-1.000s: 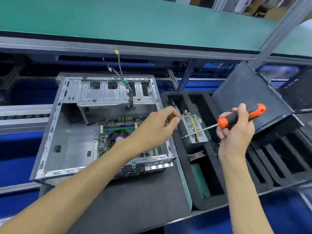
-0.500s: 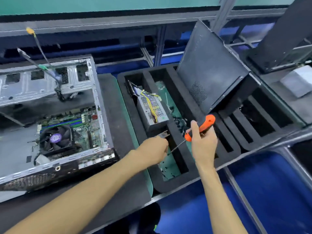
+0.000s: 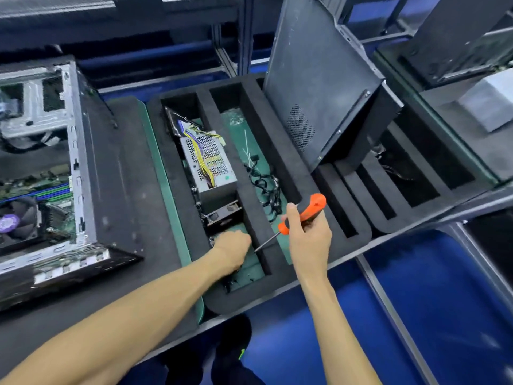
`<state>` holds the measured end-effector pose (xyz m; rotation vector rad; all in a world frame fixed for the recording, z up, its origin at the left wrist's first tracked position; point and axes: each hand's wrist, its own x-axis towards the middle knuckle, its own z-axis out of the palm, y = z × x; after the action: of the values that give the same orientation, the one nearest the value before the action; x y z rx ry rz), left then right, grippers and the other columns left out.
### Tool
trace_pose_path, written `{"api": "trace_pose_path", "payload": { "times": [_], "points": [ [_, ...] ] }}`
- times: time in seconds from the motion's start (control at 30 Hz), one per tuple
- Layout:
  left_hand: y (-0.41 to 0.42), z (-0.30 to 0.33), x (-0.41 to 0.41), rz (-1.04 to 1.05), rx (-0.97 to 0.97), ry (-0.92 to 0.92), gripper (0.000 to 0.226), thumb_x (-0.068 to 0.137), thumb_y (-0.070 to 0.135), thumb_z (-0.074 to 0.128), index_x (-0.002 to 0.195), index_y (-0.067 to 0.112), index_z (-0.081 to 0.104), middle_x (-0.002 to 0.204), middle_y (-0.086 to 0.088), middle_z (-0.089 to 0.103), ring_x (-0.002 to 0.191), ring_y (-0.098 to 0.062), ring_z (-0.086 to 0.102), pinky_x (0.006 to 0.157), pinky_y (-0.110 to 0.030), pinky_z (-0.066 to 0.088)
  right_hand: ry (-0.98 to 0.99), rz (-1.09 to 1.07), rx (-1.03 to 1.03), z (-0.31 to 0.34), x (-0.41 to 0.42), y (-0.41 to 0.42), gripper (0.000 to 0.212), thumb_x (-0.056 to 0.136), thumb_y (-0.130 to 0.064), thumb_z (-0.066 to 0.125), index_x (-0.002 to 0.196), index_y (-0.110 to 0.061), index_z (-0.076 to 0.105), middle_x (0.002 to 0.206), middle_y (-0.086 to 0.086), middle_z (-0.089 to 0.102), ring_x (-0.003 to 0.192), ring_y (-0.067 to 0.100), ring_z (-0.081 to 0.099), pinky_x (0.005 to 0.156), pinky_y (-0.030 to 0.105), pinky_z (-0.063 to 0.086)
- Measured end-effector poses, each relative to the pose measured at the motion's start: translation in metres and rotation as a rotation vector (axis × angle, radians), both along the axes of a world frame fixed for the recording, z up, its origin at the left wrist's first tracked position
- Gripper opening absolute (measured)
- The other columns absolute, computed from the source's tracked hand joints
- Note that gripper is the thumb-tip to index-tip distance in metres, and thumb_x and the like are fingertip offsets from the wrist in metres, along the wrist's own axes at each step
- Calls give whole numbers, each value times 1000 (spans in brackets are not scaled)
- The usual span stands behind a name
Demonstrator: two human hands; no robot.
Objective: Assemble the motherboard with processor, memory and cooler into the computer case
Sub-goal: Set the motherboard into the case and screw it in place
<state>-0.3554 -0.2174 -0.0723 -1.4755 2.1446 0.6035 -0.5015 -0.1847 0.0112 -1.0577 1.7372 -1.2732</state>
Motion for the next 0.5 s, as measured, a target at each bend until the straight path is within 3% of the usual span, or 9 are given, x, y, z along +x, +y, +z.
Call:
{"api": "trace_pose_path", "payload": {
  "times": [0.1,0.2,0.27,0.33,0.43,0.5],
  "points": [
    [1,3,-1,38,16,28,25,85,-6,50,109,0,57,114,-20,61,108,-39,63,82,-43,50,-60,6,10,2,-2,-2,21,91,-46,64,72,-44,54,73,-1,72,70,11,70,65,9,47],
    [-4,17,0,92,24,87,20,84,-4,51,103,0,56,110,-21,61,102,-40,64,72,-37,45,-150,-4,27,6,-4,-6,26,90,-46,63,79,-24,54,73,2,71,56,10,60,64,25,48],
    [-9,34,4,135,36,157,8,82,-1,56,86,4,52,93,-18,60,82,-34,62,61,-32,39,-241,-52,28,14,-4,-12,30,93,-41,60,79,-15,54,74,5,72,48,10,51,54,28,45],
    [-15,55,11,218,52,260,12,81,-1,60,74,3,51,72,-12,57,61,-25,55,53,-31,41,-409,-155,24,24,-6,-21,28,95,-34,59,76,-15,56,71,6,70,41,12,41,43,26,36],
    [-22,92,25,423,60,502,12,88,5,62,83,0,72,64,-6,66,45,-10,55,48,-21,49,-674,-260,38,41,-4,-38,21,98,-28,57,83,-14,55,68,6,67,39,14,35,38,23,31],
    [-24,119,38,552,68,678,11,90,13,67,87,8,76,65,-3,68,48,-4,59,50,-19,50,-838,-259,35,51,5,-45,20,99,-29,56,86,-14,53,68,6,65,40,13,33,37,22,30]
  ]
}}
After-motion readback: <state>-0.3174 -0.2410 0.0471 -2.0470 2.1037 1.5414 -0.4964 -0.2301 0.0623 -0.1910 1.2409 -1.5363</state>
